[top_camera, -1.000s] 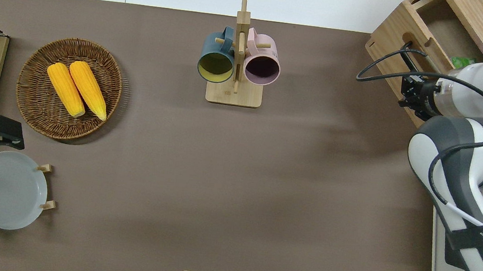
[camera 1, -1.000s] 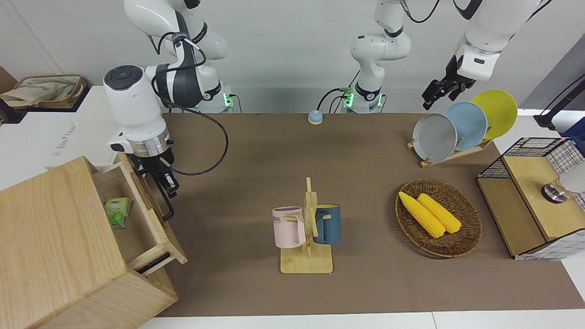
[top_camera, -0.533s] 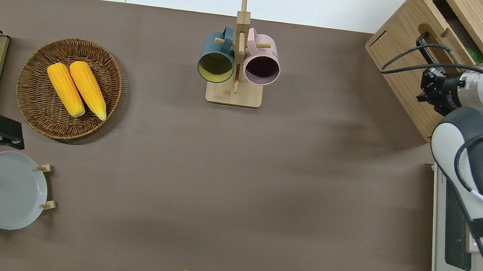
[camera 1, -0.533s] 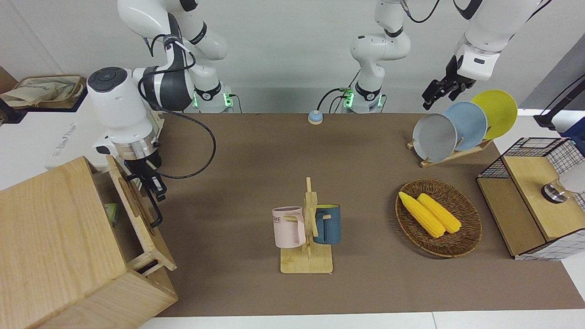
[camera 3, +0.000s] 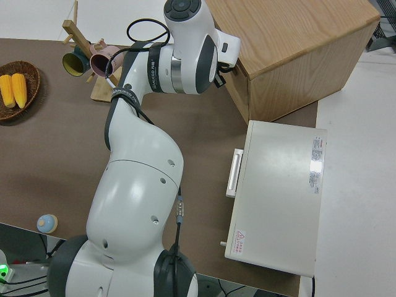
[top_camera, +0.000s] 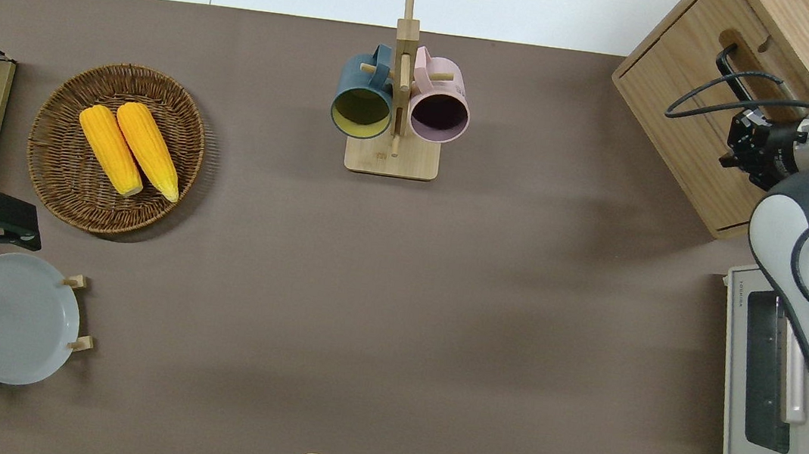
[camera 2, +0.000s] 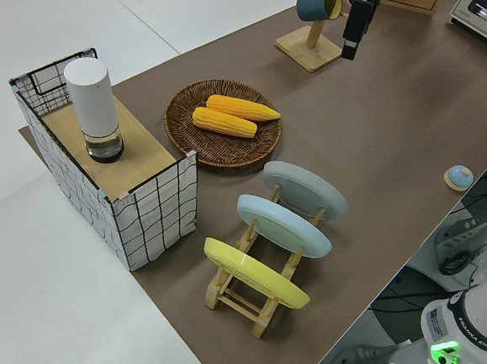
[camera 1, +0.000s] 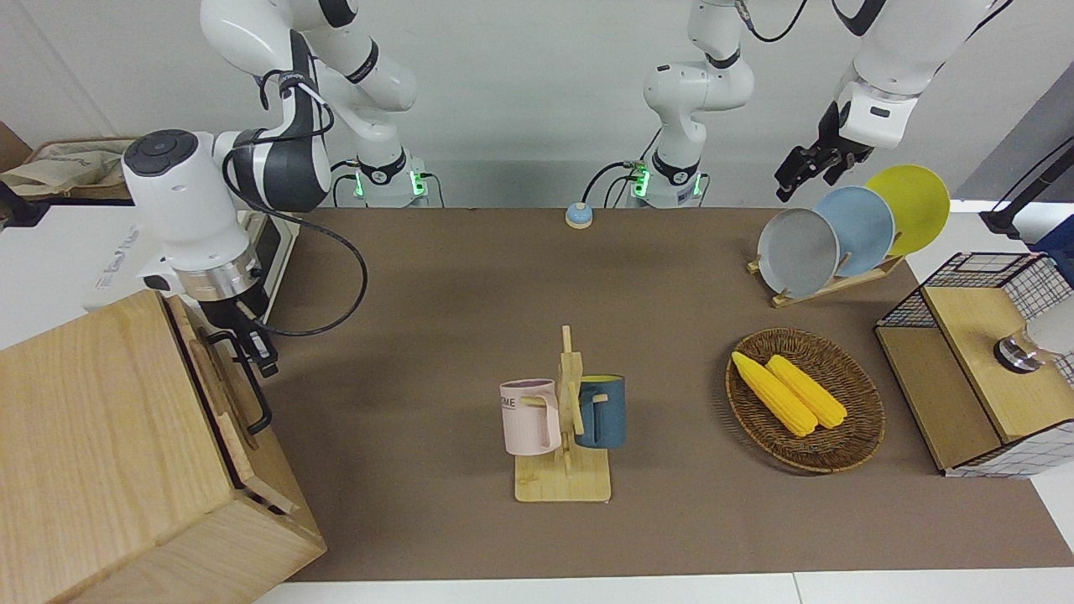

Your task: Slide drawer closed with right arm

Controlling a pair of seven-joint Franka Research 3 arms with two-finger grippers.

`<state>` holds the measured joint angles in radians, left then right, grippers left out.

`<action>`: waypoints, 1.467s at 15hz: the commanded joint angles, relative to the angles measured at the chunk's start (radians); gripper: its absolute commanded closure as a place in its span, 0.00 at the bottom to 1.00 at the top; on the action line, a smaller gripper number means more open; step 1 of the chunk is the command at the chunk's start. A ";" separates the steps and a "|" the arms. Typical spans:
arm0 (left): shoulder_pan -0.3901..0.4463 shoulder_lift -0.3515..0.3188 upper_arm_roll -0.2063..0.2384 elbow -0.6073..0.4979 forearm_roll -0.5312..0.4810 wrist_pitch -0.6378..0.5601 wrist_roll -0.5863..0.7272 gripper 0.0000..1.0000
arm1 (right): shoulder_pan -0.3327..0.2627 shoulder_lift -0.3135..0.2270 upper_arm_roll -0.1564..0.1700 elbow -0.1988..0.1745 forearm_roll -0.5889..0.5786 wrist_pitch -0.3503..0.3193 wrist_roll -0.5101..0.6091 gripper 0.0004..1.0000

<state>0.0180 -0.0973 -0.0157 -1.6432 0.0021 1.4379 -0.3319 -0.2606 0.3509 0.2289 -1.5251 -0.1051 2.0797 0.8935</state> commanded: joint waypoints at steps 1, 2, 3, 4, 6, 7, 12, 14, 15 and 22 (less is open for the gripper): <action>-0.004 -0.009 0.005 0.000 -0.004 -0.002 0.010 0.01 | -0.040 0.040 0.013 0.056 -0.024 0.036 -0.042 1.00; -0.004 -0.009 0.005 0.000 -0.004 -0.002 0.010 0.01 | -0.042 0.043 0.013 0.056 -0.028 0.039 -0.044 1.00; -0.004 -0.009 0.005 0.000 -0.004 -0.002 0.010 0.01 | -0.043 0.046 0.010 0.056 -0.028 0.048 -0.051 1.00; -0.004 -0.009 0.005 0.000 -0.004 -0.001 0.010 0.01 | -0.043 0.046 0.009 0.056 -0.027 0.060 -0.061 1.00; -0.004 -0.009 0.005 0.000 -0.004 -0.002 0.010 0.01 | -0.042 0.045 0.007 0.051 -0.030 0.062 -0.065 1.00; -0.004 -0.009 0.005 0.000 -0.004 -0.002 0.010 0.01 | -0.037 0.040 0.012 0.049 -0.030 0.056 -0.062 1.00; -0.004 -0.009 0.005 0.000 -0.004 -0.002 0.010 0.01 | 0.001 -0.009 0.033 0.005 -0.028 0.022 -0.053 1.00; -0.004 -0.009 0.005 0.000 -0.004 -0.002 0.010 0.01 | 0.023 -0.029 0.035 -0.020 -0.028 0.020 -0.062 1.00; -0.004 -0.010 0.005 0.000 -0.004 -0.002 0.010 0.01 | 0.035 -0.042 0.035 -0.036 -0.028 0.019 -0.064 0.99; -0.004 -0.009 0.005 0.000 -0.004 -0.002 0.010 0.01 | 0.124 -0.161 0.035 -0.122 -0.028 -0.111 -0.223 0.02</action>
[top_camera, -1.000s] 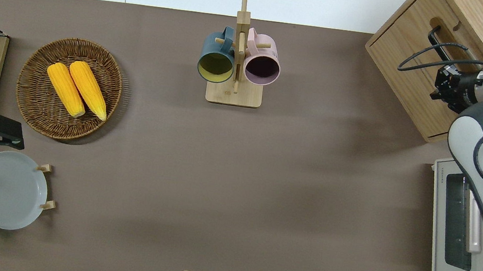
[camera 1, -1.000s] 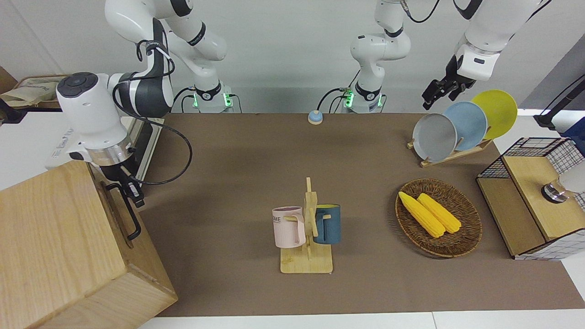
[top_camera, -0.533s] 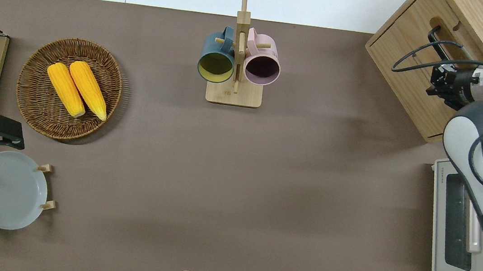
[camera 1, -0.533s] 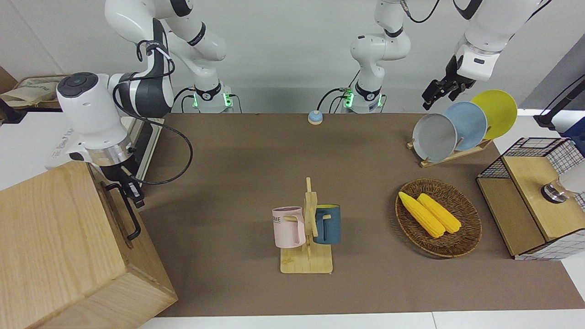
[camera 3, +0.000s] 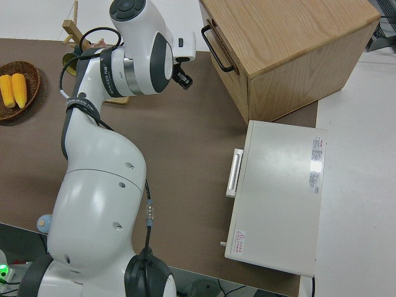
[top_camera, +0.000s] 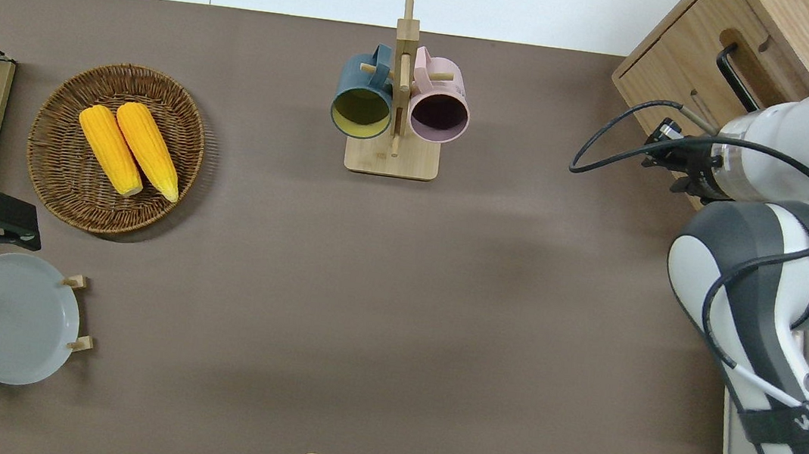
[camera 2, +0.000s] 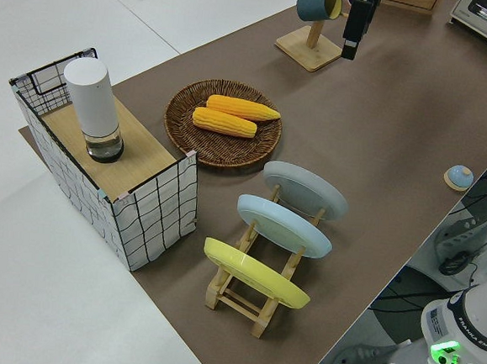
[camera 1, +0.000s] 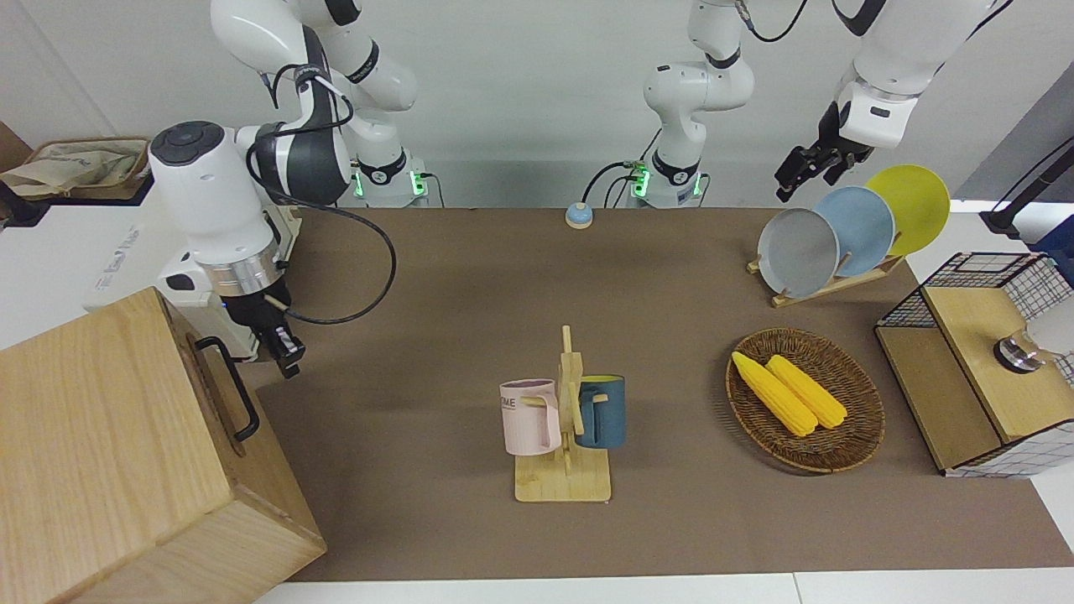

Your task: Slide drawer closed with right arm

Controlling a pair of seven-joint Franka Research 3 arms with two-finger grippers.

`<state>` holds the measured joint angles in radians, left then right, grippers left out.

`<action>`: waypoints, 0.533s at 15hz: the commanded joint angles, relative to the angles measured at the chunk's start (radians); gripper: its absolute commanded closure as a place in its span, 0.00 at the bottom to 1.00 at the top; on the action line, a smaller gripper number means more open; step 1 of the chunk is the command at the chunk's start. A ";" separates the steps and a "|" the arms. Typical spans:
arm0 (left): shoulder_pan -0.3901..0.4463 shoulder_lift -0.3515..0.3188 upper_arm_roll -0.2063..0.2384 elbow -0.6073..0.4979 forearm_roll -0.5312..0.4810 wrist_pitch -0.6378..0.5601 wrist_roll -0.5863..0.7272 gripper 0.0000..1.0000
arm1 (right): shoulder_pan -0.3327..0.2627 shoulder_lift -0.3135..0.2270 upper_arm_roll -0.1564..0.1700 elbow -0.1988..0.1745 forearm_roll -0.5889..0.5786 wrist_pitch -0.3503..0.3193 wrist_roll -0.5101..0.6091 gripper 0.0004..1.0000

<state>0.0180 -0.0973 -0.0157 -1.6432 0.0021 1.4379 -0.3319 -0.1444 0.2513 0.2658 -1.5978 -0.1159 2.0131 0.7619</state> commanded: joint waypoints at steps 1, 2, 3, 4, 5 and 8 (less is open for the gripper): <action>-0.004 -0.009 0.005 0.000 -0.004 -0.002 0.010 0.01 | 0.014 -0.073 -0.003 -0.056 -0.018 -0.063 -0.114 0.02; -0.004 -0.009 0.005 0.000 -0.004 -0.002 0.010 0.01 | 0.019 -0.086 -0.004 -0.062 -0.016 -0.074 -0.140 0.02; -0.004 -0.009 0.005 0.000 -0.004 -0.002 0.010 0.01 | 0.020 -0.102 -0.004 -0.073 -0.014 -0.089 -0.177 0.02; -0.004 -0.009 0.005 0.000 -0.004 -0.002 0.010 0.01 | 0.026 -0.121 -0.007 -0.083 -0.005 -0.108 -0.240 0.02; -0.004 -0.009 0.005 0.000 -0.004 -0.002 0.010 0.01 | 0.037 -0.144 -0.011 -0.093 -0.002 -0.134 -0.310 0.02; -0.004 -0.009 0.005 0.000 -0.004 -0.002 0.010 0.01 | 0.135 -0.248 -0.110 -0.148 0.050 -0.217 -0.447 0.02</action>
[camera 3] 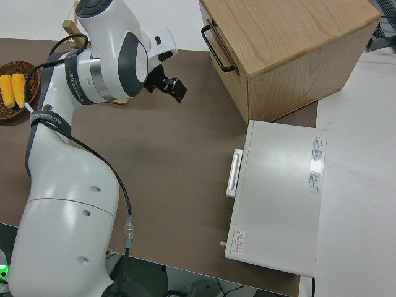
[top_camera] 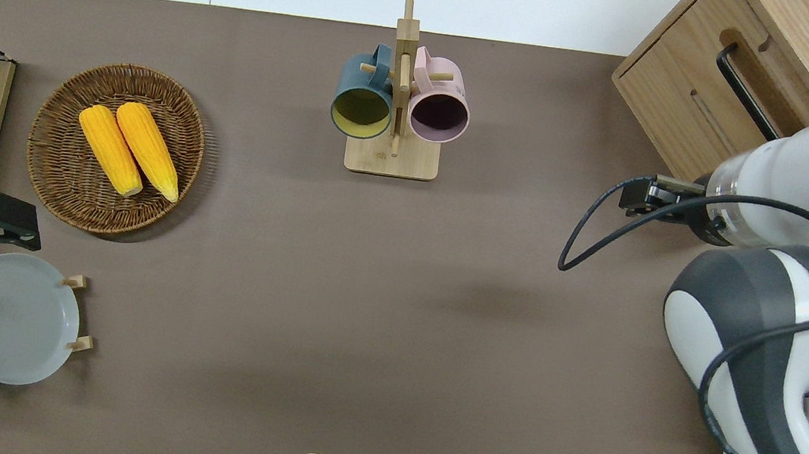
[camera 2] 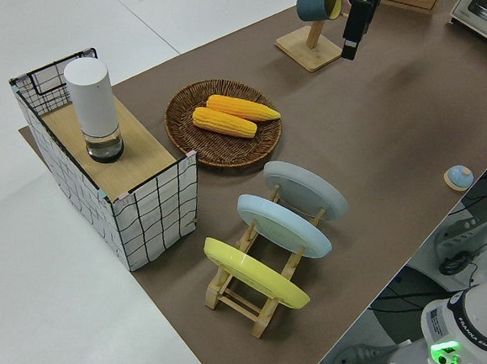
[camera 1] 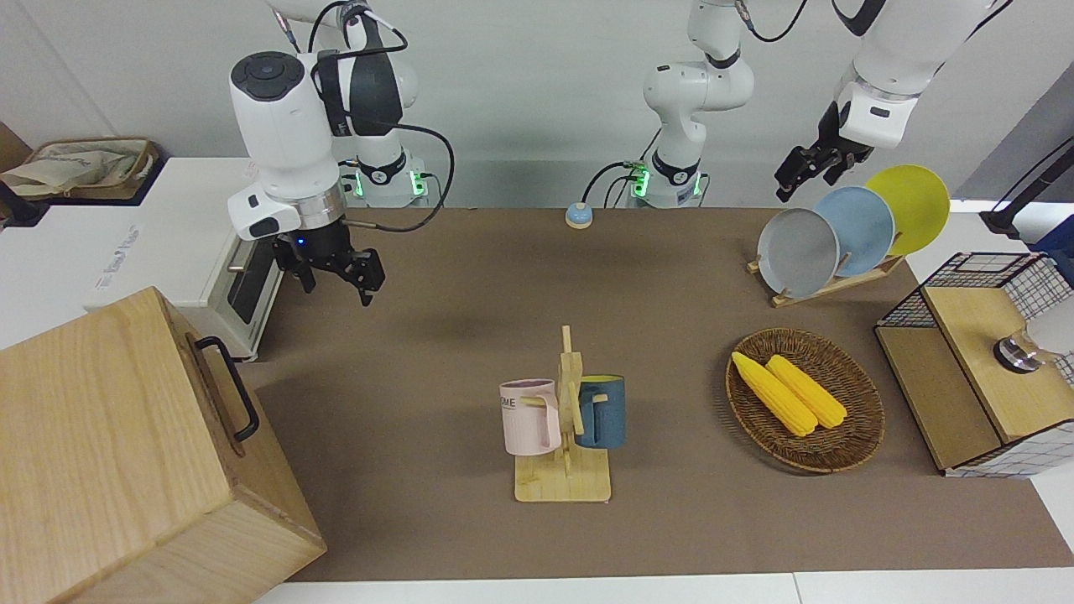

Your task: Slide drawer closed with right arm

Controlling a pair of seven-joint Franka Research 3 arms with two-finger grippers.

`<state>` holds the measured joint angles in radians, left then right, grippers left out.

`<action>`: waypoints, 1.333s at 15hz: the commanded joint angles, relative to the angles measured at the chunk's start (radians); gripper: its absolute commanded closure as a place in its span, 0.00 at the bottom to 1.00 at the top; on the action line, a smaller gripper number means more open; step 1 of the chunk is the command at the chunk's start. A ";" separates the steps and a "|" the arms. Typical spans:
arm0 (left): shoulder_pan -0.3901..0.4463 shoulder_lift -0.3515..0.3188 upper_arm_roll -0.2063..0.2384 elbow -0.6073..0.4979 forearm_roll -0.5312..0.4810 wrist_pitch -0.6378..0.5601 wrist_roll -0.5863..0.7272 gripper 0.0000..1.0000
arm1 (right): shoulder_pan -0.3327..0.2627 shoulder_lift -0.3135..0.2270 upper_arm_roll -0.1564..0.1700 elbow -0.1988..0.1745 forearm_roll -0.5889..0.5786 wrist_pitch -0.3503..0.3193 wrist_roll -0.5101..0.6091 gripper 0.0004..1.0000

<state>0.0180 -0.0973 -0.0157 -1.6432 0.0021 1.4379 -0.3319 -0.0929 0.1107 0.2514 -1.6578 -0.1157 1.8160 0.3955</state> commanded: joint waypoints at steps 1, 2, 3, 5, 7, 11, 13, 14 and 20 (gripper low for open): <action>-0.004 -0.009 0.005 0.000 -0.004 -0.002 0.010 0.01 | 0.167 -0.158 -0.192 -0.120 0.079 -0.021 -0.083 0.02; -0.004 -0.009 0.005 0.000 -0.004 -0.002 0.010 0.01 | 0.206 -0.189 -0.251 -0.134 0.091 -0.035 -0.098 0.02; -0.004 -0.009 0.005 0.000 -0.004 -0.002 0.010 0.01 | 0.226 -0.201 -0.274 -0.132 0.096 -0.072 -0.145 0.02; -0.004 -0.009 0.005 0.000 -0.004 -0.002 0.010 0.01 | 0.295 -0.236 -0.369 -0.131 0.111 -0.110 -0.216 0.02; -0.004 -0.009 0.005 0.000 -0.004 -0.002 0.010 0.01 | 0.298 -0.240 -0.377 -0.129 0.123 -0.113 -0.218 0.02; -0.004 -0.009 0.005 0.000 -0.004 -0.002 0.010 0.01 | 0.311 -0.240 -0.373 -0.091 0.114 -0.113 -0.207 0.02; -0.004 -0.009 0.005 0.000 -0.004 -0.002 0.010 0.01 | 0.311 -0.238 -0.373 -0.080 0.116 -0.127 -0.205 0.02; -0.004 -0.009 0.005 0.000 -0.004 -0.002 0.010 0.01 | 0.311 -0.236 -0.374 -0.071 0.116 -0.138 -0.205 0.02; -0.004 -0.009 0.005 0.000 -0.004 -0.002 0.010 0.01 | 0.305 -0.226 -0.373 -0.027 0.120 -0.158 -0.205 0.02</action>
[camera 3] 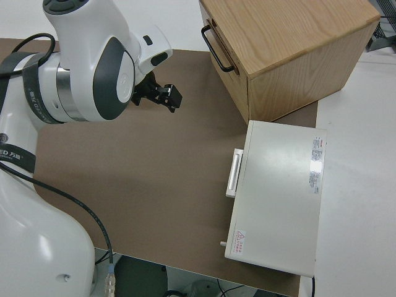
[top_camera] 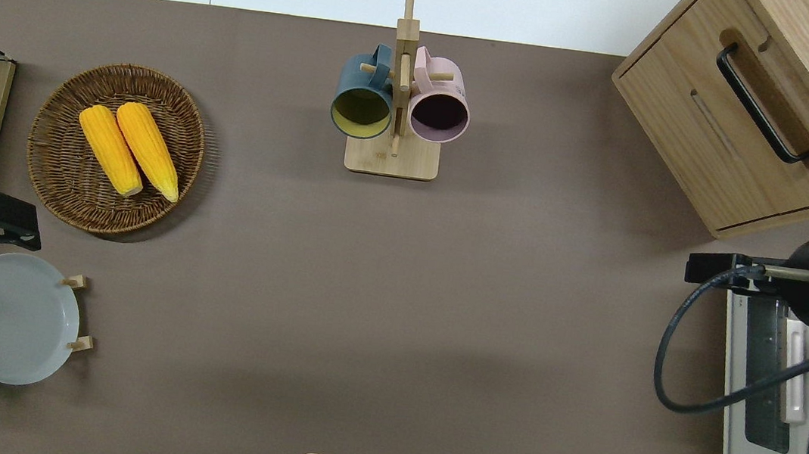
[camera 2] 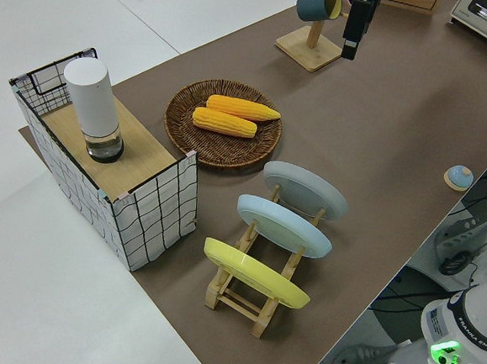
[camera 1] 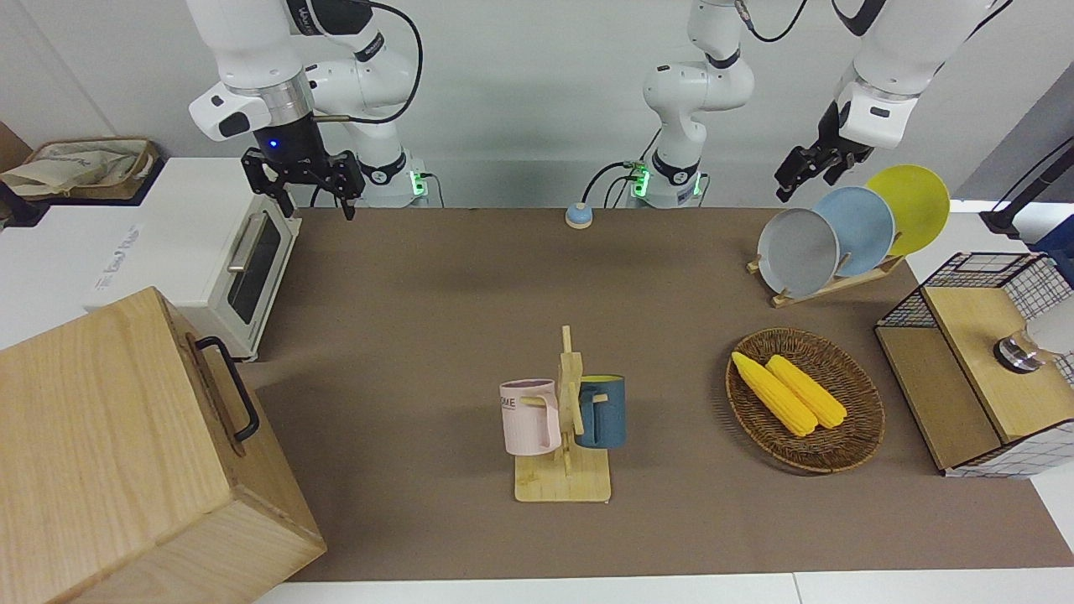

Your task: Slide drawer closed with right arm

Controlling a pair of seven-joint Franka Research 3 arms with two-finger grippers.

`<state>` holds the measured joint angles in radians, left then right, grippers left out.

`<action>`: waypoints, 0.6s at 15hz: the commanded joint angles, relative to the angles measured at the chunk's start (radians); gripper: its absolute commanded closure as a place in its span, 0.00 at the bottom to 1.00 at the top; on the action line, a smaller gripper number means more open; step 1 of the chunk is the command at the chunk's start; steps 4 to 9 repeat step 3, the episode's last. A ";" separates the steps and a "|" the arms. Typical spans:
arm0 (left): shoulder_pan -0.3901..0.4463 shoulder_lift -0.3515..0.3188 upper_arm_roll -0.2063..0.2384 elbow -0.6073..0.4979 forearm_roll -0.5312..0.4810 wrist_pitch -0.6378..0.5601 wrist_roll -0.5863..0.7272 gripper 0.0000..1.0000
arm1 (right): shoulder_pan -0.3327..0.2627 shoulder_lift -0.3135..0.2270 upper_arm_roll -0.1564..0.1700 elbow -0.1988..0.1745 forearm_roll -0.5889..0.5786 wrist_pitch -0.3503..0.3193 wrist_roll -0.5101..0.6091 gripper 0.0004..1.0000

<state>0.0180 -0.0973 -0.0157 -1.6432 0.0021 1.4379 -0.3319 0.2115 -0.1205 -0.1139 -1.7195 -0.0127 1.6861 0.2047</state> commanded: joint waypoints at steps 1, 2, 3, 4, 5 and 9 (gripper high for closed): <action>-0.004 -0.009 0.005 0.000 -0.004 -0.002 0.010 0.01 | -0.001 0.011 -0.007 0.041 0.017 -0.029 -0.014 0.02; -0.004 -0.009 0.005 0.000 -0.004 -0.002 0.010 0.01 | -0.003 0.012 -0.007 0.041 0.017 -0.031 -0.014 0.02; -0.004 -0.009 0.005 0.000 -0.004 -0.002 0.010 0.01 | -0.003 0.012 -0.006 0.041 0.017 -0.042 -0.014 0.02; -0.004 -0.009 0.005 0.000 -0.004 -0.002 0.010 0.01 | -0.003 0.012 -0.006 0.041 0.017 -0.042 -0.014 0.02; -0.004 -0.009 0.005 0.000 -0.004 -0.002 0.010 0.01 | -0.003 0.012 -0.006 0.041 0.017 -0.042 -0.014 0.02; -0.004 -0.009 0.005 0.000 -0.004 -0.002 0.010 0.01 | -0.003 0.012 -0.006 0.041 0.017 -0.042 -0.014 0.02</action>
